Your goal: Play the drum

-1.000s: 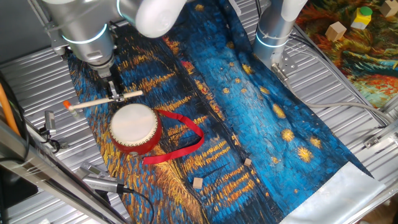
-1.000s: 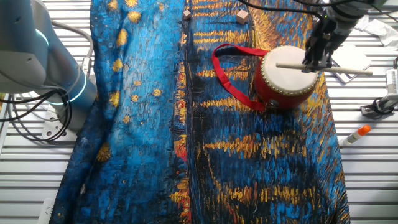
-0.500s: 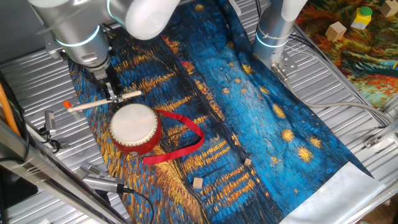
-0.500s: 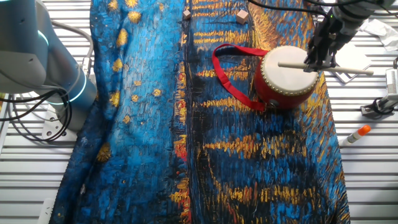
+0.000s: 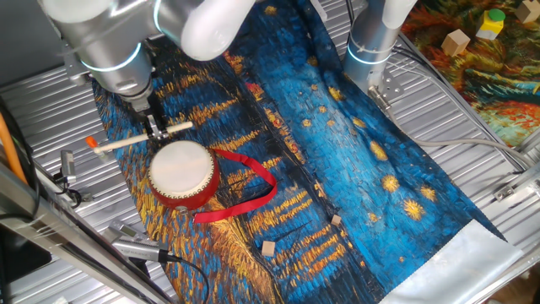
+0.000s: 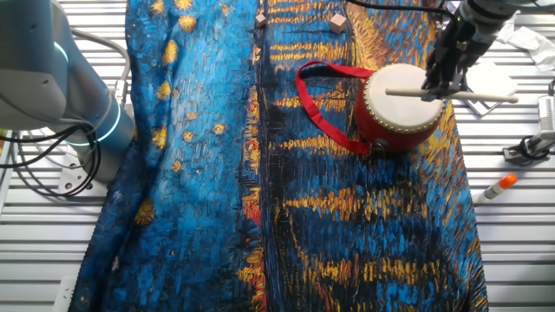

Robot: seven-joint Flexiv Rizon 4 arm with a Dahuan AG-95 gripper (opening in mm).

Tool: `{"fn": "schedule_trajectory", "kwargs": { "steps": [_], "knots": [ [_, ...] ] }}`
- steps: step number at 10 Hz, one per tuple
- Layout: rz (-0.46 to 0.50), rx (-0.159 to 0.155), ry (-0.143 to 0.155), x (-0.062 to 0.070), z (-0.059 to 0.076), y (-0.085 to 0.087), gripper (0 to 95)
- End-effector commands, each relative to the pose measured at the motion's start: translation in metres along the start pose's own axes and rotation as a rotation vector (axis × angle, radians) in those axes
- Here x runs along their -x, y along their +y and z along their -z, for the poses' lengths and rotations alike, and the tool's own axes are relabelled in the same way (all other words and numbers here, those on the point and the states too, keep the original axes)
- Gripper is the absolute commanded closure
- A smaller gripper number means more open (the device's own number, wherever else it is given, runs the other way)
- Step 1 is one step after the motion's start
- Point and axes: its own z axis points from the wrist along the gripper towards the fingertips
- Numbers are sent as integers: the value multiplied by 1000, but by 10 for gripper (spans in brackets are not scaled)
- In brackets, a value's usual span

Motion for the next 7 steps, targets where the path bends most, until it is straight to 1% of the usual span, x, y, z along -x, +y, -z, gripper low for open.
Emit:
{"fn": "schedule_trajectory", "kwargs": {
  "steps": [1,2,3,4,5,6,7],
  "knots": [
    [-36,11,-8,2,-8,17,950],
    [-60,26,-3,6,-15,28,950],
    [-87,32,-2,9,-20,36,950],
    [-128,31,-2,13,-28,46,950],
    [-138,29,-5,14,-33,52,950],
    [-138,31,-5,15,-39,52,950],
    [-137,37,-9,13,-48,47,950]
  ]
}}
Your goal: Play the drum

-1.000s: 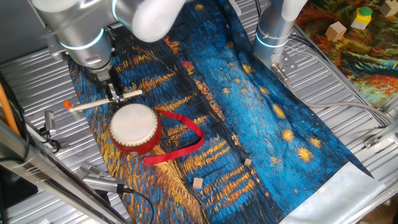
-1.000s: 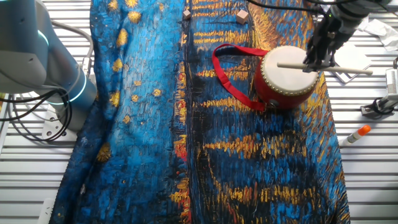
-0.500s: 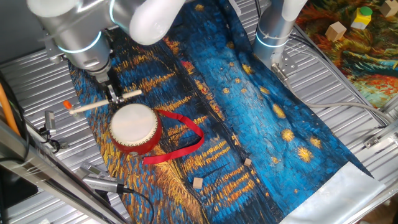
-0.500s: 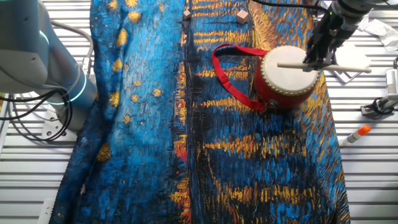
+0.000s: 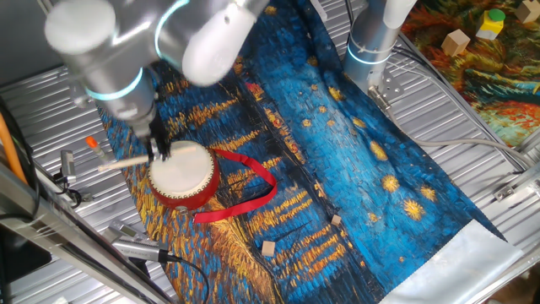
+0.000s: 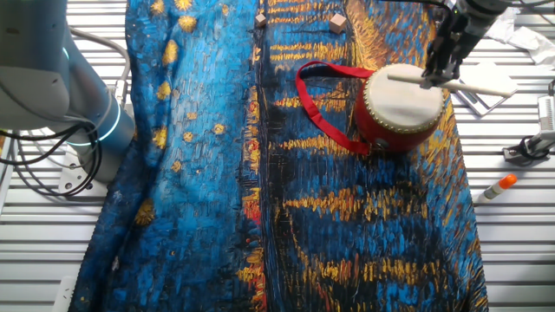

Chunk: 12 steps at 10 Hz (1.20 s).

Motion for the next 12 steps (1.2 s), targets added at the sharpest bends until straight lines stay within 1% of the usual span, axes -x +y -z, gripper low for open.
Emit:
{"fn": "schedule_trajectory", "kwargs": {
  "steps": [1,2,3,4,5,6,8,12],
  "knots": [
    [6,42,-6,-4,-14,-11,950],
    [7,61,1,-6,-19,-19,950],
    [10,95,12,-8,-23,-25,950],
    [11,103,17,-9,-25,-28,950],
    [13,118,24,-10,-27,-31,950],
    [12,117,24,-11,-28,-31,950],
    [11,104,21,-11,-28,-32,950],
    [13,100,30,-10,-28,-31,950]
  ]
}}
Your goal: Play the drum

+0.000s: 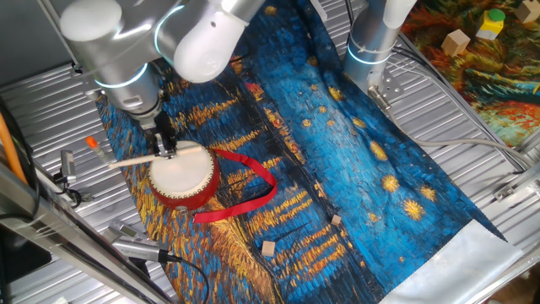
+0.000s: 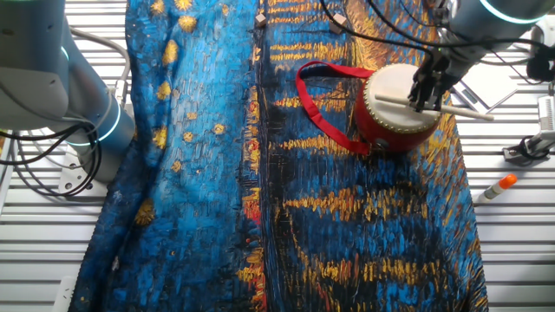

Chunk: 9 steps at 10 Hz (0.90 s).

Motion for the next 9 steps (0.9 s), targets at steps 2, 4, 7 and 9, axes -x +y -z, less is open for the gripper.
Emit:
{"fn": "schedule_trajectory", "kwargs": {
  "steps": [2,4,7,9],
  "knots": [
    [11,-4,6,3,0,2,950],
    [30,-4,5,3,0,2,570],
    [61,-14,-1,3,0,2,0],
    [59,-13,-6,3,0,2,0]
  ]
}}
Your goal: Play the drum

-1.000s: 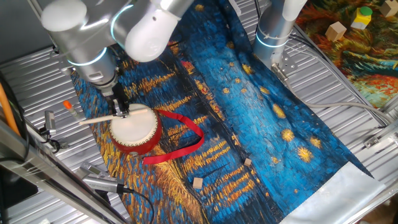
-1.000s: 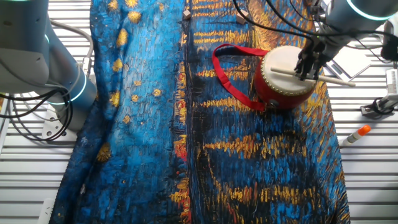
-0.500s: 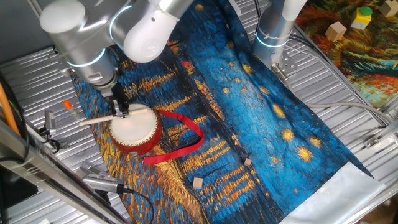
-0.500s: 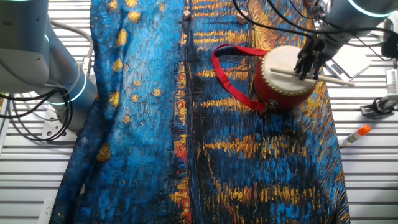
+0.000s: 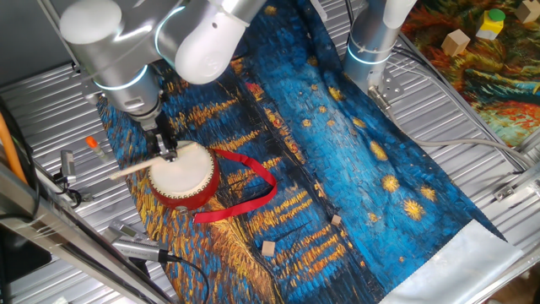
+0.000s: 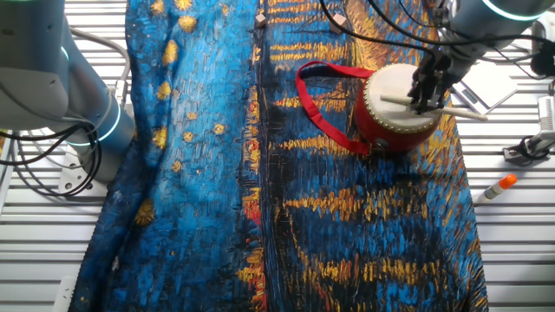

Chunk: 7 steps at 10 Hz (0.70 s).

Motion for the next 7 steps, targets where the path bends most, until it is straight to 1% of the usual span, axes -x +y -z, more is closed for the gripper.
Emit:
{"fn": "schedule_trajectory", "kwargs": {
  "steps": [1,3,5,6,7],
  "knots": [
    [-2,1,-2,0,1,0,0],
    [-5,-15,-15,0,0,0,0],
    [-14,-44,-26,0,0,0,380],
    [-25,-54,-28,0,-1,-1,380],
    [-29,-55,-29,0,-2,-3,570]
  ]
}}
